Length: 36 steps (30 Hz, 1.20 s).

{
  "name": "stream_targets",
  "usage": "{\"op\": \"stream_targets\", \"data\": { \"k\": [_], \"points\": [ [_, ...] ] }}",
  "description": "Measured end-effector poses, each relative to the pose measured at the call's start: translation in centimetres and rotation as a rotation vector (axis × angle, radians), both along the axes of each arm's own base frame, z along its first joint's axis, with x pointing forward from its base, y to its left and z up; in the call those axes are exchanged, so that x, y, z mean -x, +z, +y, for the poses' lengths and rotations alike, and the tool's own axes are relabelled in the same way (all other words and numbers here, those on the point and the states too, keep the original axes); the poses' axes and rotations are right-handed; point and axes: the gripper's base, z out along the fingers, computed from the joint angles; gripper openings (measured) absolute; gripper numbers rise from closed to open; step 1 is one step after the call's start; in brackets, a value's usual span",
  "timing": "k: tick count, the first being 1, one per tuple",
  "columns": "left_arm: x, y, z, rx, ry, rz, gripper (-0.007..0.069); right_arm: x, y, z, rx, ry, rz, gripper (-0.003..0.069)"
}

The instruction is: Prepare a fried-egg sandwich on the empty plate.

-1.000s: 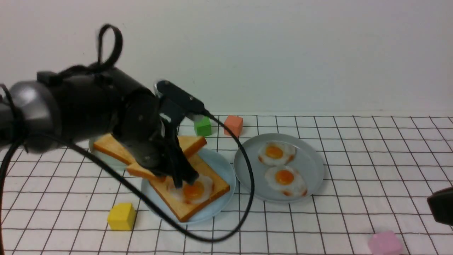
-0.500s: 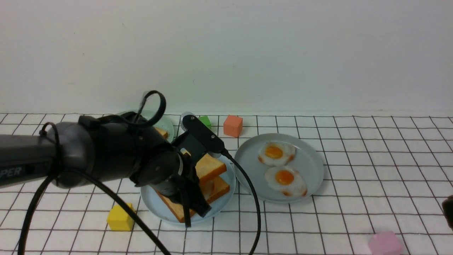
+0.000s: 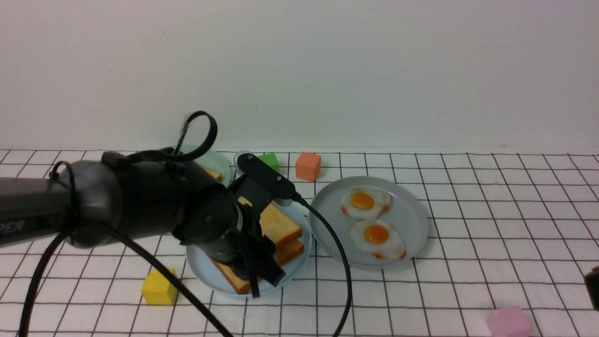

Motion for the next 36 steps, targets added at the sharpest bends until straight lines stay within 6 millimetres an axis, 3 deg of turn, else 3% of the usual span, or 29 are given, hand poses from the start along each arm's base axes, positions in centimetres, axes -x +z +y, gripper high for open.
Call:
{"op": "stream_targets", "data": {
  "k": [4,5,6,8,9,10,11,13,15,16,17,18,20,25,31,36],
  "points": [
    [1.3,3.5,0.7,0.058,0.033,-0.026,0.0368,0.1,-0.1,0.0,0.003,0.000,0.009,0.0088],
    [1.3,3.4,0.7,0.058,0.034,-0.022,0.0367,0.1,-0.1,0.0,0.003,0.001,0.010,0.0088],
    [2.6,6.6,1.4,0.127,0.054,-0.072,0.0353,0.1,-0.1,0.0,0.009,0.002,0.019,0.0088],
    [3.5,8.6,1.9,0.176,0.070,-0.101,0.0339,0.2,-0.2,-0.1,0.013,0.001,0.026,0.0088],
    [5.4,11.8,2.9,0.268,0.094,-0.152,0.0301,0.2,-0.3,-0.2,0.023,-0.013,0.040,0.0088],
    [5.9,12.6,3.2,0.284,0.094,-0.168,0.0296,0.2,-0.3,-0.2,0.027,-0.015,0.044,0.0088],
    [8.2,15.5,4.6,0.362,0.104,-0.222,0.0242,0.2,-0.5,-0.5,0.053,-0.044,0.066,0.0088],
    [10.9,17.9,6.2,0.434,0.100,-0.289,0.0186,0.3,-0.7,-1.0,0.083,-0.075,0.078,0.0088],
    [12.8,18.7,7.4,0.476,0.098,-0.325,0.0137,0.5,-0.7,-1.3,0.093,-0.096,0.073,0.0088],
    [15.8,19.1,9.2,0.538,0.094,-0.368,0.0081,0.9,-0.5,-1.9,0.092,-0.127,0.049,0.0088],
    [15.8,18.8,9.2,0.532,0.095,-0.361,0.0075,1.0,-0.5,-2.0,0.092,-0.131,0.046,0.0088],
    [17.9,17.9,10.4,0.583,0.095,-0.376,0.0027,1.9,-0.1,-2.8,0.075,-0.159,0.011,0.0088],
    [19.6,16.5,11.3,0.627,0.095,-0.392,-0.0008,2.6,0.1,-3.4,0.059,-0.179,-0.014,0.0090],
    [23.3,9.4,13.7,0.795,0.110,-0.504,-0.0013,6.3,0.4,-7.0,-0.027,-0.346,-0.139,0.0090],
    [24.0,5.2,14.5,0.897,0.117,-0.655,-0.0013,8.1,-2.7,-8.8,-0.083,-0.443,-0.173,0.0090],
    [23.8,1.7,14.6,0.867,0.136,-0.624,-0.0013,7.9,-6.2,-8.6,-0.151,-0.442,-0.242,0.0092]
  ]
}}
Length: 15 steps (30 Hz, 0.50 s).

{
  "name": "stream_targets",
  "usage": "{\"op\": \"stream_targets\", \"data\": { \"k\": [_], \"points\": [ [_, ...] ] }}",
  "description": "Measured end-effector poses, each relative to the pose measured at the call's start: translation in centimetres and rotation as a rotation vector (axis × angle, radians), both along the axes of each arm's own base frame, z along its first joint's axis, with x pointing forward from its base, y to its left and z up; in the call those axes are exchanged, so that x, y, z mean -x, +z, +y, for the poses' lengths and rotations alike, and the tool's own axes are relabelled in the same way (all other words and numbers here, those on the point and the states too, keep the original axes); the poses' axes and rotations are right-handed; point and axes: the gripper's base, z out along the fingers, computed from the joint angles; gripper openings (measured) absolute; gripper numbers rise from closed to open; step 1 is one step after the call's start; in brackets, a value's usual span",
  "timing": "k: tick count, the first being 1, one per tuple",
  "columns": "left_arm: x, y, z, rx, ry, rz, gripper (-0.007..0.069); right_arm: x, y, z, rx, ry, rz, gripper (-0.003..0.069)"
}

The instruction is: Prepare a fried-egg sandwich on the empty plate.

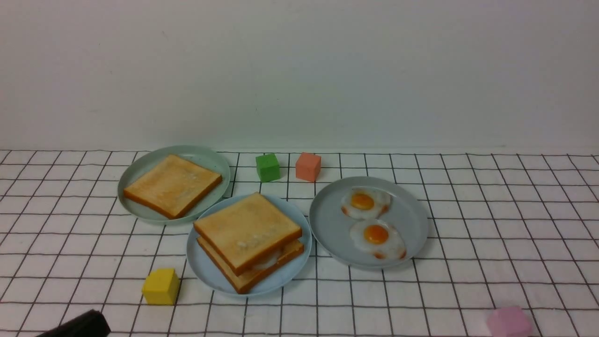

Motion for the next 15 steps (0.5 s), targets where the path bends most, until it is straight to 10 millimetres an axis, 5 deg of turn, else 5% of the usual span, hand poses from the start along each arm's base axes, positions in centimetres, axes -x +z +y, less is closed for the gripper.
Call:
{"op": "stream_targets", "data": {
  "k": [15],
  "points": [
    [0.4,-3.2,0.0,-0.109,-0.024,0.179,-0.0013,-1.7,-5.8,0.9,0.099,-0.008,0.129,0.0113]
  ]
}}
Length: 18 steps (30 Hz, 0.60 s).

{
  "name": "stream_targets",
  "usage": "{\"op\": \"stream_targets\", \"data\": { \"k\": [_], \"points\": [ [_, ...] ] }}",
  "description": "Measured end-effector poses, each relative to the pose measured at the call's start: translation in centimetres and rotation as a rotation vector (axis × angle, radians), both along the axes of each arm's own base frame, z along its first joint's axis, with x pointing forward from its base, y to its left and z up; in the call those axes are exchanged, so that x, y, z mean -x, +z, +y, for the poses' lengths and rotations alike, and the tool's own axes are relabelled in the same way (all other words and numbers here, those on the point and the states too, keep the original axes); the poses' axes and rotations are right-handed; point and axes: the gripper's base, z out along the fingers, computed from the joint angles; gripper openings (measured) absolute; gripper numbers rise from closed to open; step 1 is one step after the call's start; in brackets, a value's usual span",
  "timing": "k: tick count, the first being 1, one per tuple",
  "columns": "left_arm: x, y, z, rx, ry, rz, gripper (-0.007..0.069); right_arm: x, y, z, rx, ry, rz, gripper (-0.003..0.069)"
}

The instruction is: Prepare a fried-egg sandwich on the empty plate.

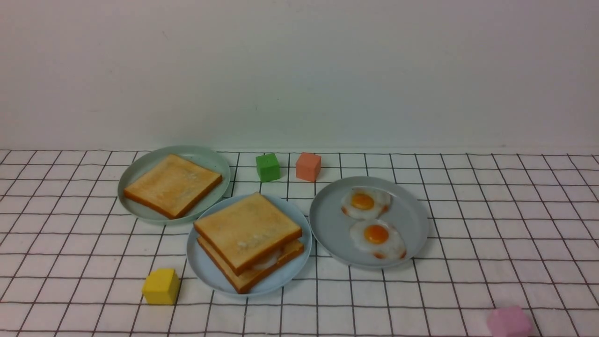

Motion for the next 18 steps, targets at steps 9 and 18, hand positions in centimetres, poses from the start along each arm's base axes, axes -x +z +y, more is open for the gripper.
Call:
{"op": "stream_targets", "data": {
  "k": [9,18],
  "points": [
    [0.1,-0.2,0.0,-0.011,-0.003,0.019,-0.0013,-2.6,-1.0,0.8,-0.011,-0.150,-0.319,-0.0008],
    [0.1,-0.2,0.0,-0.011,-0.003,0.020,-0.0013,-3.1,-10.7,0.2,0.068,-0.318,-0.276,-0.0013]
  ]
}}
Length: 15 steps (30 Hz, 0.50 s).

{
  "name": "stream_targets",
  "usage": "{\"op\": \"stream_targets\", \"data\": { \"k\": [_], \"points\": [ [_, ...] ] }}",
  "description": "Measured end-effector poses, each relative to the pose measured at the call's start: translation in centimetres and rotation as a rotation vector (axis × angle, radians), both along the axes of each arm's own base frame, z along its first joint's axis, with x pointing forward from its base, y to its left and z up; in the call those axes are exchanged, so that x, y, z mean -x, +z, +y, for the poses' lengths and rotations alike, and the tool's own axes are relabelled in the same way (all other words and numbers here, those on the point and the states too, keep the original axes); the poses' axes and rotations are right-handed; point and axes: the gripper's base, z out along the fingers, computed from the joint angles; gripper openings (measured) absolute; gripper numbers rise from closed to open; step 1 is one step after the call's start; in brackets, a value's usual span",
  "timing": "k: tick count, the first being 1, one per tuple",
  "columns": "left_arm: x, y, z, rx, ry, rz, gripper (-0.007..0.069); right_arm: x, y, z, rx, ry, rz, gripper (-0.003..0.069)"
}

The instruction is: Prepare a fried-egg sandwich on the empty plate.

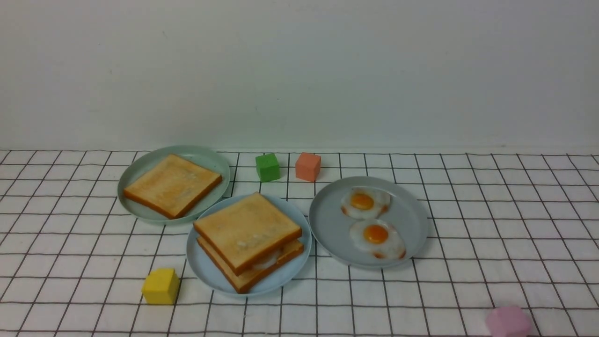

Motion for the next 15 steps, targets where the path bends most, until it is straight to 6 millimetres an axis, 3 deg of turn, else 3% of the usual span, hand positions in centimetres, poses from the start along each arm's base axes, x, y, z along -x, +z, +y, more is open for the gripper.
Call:
{"op": "stream_targets", "data": {
  "k": [15],
  "points": [
    [0.05,-0.17,0.01,-0.005,-0.001,0.013,-0.0010,0.02,-0.11,0.19,-0.020,0.012,-0.017,-0.0008]
  ]
}}
